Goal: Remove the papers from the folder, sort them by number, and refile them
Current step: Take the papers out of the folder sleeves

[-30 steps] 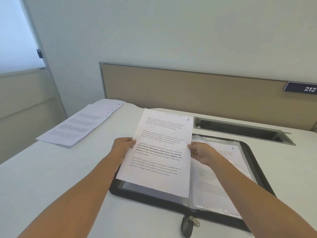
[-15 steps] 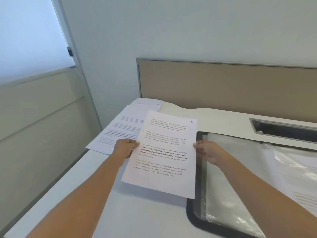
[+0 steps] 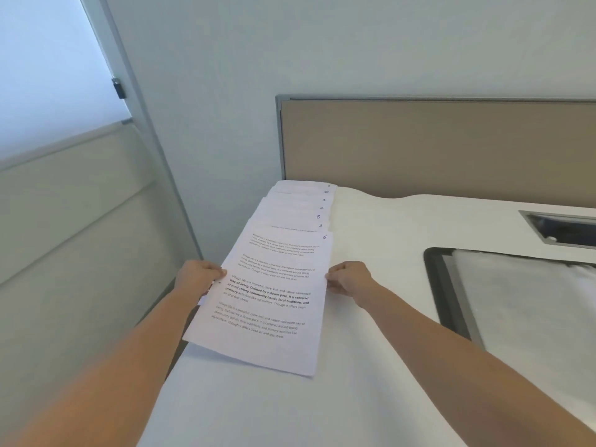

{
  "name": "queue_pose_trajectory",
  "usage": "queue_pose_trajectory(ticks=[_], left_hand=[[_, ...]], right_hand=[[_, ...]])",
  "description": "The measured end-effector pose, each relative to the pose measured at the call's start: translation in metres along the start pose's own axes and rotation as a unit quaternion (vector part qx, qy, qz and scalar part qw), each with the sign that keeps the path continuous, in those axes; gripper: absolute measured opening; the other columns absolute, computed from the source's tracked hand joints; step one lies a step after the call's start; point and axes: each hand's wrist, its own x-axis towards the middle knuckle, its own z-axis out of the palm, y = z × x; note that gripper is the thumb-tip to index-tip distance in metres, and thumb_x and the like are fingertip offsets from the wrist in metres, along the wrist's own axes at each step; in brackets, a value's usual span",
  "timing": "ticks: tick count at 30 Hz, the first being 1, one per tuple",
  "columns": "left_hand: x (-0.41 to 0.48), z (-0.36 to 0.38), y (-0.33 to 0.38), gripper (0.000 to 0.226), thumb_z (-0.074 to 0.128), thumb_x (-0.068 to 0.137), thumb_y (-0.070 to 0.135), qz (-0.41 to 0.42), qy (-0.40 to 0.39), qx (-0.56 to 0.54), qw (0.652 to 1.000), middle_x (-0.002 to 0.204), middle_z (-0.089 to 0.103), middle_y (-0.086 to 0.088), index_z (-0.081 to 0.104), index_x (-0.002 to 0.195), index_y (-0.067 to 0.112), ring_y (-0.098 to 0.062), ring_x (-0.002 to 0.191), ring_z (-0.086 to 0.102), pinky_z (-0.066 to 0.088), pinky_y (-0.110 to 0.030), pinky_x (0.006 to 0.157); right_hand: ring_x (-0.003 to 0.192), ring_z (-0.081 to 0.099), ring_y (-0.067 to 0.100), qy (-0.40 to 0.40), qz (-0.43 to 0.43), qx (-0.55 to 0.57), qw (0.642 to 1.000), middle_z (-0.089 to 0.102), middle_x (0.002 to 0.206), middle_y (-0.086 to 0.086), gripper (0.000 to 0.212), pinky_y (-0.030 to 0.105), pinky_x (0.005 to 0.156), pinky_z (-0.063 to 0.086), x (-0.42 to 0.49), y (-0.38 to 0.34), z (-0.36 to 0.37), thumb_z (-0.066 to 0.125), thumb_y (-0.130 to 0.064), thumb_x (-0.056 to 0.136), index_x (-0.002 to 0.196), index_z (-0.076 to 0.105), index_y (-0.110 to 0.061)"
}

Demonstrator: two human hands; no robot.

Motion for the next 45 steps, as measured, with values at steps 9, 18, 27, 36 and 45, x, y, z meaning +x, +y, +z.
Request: queue_pose_trajectory(ticks=[9,18,27,36,45], left_hand=[[0.044,-0.004,-0.002,0.015,0.072,0.08,0.012,-0.009,0.019,0.005,1.0,0.081,0.069,-0.015,0.063,0.069,0.013,-0.029,0.077,0.066,0.054,-0.04,0.083],[0.066,0.005,-0.006,0.015,0.074,0.078,0.01,-0.001,0.009,0.03,1.0,0.077,0.067,-0.013,0.065,0.066,0.012,-0.025,0.068,0.06,0.051,-0.036,0.077],[0.068,0.011,-0.009,0.008,0.068,0.084,0.018,0.013,0.03,0.051,0.998,0.074,0.058,-0.009,0.066,0.078,0.013,-0.023,0.067,0.051,0.049,-0.036,0.078],[0.052,0.016,-0.005,0.009,0.066,0.084,0.019,0.039,0.048,0.092,0.994,0.086,0.066,-0.012,0.066,0.083,0.011,-0.028,0.078,0.059,0.049,-0.036,0.078],[0.013,0.024,0.021,0.032,0.061,0.086,0.021,0.11,0.117,0.207,0.965,0.126,0.048,-0.014,0.062,0.116,0.008,-0.031,0.101,0.055,0.046,-0.037,0.085]], right_hand=[[0.046,0.057,0.011,0.069,-0.022,-0.057,0.996,0.058,0.063,0.005,0.024,0.017,0.048,0.052,0.023,-0.013,0.035,0.065,0.007,0.078,0.065,0.053,-0.009],[0.053,0.058,0.018,0.113,-0.024,-0.085,0.99,0.059,0.065,0.003,0.02,0.032,0.074,0.057,0.036,-0.007,0.036,0.063,0.004,0.076,0.067,0.051,-0.01],[0.054,0.057,0.015,0.1,-0.017,-0.062,0.993,0.058,0.069,0.006,0.023,0.017,0.052,0.052,0.035,-0.006,0.033,0.064,0.006,0.078,0.068,0.05,-0.009],[0.055,0.058,0.019,0.099,-0.033,-0.086,0.991,0.06,0.064,0.006,0.008,0.031,0.07,0.058,0.034,-0.001,0.027,0.059,0.0,0.082,0.079,0.055,-0.006],[0.056,0.055,0.015,0.03,-0.051,-0.131,0.99,0.059,0.069,0.005,0.006,0.018,0.057,0.049,0.013,0.006,0.016,0.055,-0.002,0.085,0.084,0.058,-0.008]])
